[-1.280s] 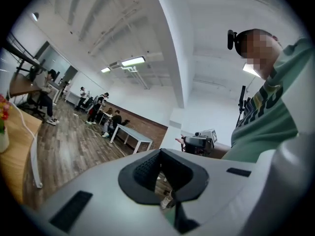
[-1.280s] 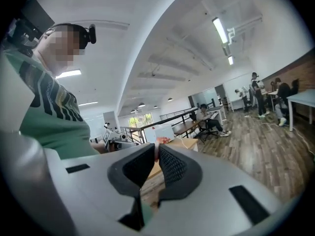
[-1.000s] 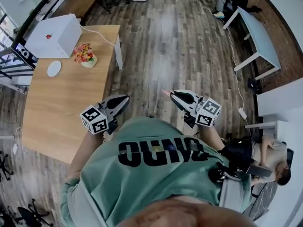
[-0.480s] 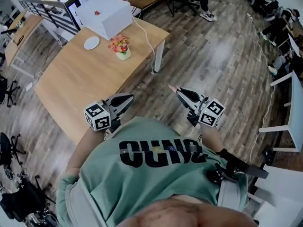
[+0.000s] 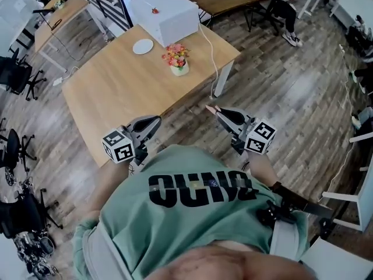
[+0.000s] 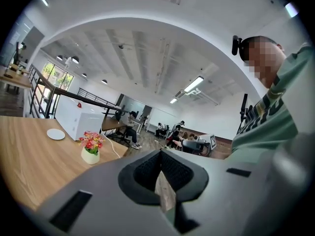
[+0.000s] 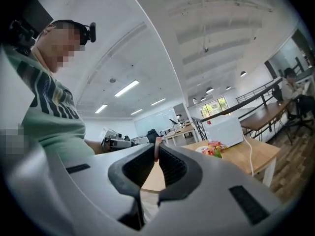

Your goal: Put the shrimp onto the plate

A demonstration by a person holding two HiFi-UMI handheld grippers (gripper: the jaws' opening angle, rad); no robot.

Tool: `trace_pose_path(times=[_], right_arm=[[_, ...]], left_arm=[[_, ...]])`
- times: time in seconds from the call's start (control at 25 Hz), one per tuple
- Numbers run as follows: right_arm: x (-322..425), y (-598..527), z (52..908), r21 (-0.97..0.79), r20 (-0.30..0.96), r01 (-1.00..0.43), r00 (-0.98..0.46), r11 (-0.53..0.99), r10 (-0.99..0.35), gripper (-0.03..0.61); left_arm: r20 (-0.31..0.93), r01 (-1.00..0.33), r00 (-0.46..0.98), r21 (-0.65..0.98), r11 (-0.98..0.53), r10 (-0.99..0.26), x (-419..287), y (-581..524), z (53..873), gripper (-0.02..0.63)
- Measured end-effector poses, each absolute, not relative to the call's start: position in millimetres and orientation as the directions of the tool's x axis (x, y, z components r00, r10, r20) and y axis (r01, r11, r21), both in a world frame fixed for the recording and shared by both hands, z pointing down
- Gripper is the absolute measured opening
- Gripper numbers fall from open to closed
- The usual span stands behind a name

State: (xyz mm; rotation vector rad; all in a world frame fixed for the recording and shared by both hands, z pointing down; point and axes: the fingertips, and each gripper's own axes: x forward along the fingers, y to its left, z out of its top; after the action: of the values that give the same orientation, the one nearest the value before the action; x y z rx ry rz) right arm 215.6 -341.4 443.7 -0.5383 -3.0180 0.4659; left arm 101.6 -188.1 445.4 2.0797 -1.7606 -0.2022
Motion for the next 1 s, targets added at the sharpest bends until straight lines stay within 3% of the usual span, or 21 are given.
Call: trace_pose_path(times=[0.2,0.6,1.0], right_arm=[[155.8,-332.1,434.4,-0.253,0.033,0.363,-0.923,0.897,0.383,0.035],[-32.0,-301.6,402.0,-0.162,0.110,0.390,-0.906,0.906,0.410,0.035],[-208.6,-269.2,412.2,-0.101,0.280,0.522,-0.802,0.847,0.528,0.035]], left_arm=[[0.091,-0.903,0.172,0.413,-0.120,-0.981,48.1,-180.0,446.0,0.006],[-0.013,-0.926,0.116,0.361,-0.112,-0.993,-130.0,-137.7,428.7,0.006],[-0.004,-0.908,-0.019,0.418,0.016,-1.000,-224.6,-101.0,453.7,0.006]])
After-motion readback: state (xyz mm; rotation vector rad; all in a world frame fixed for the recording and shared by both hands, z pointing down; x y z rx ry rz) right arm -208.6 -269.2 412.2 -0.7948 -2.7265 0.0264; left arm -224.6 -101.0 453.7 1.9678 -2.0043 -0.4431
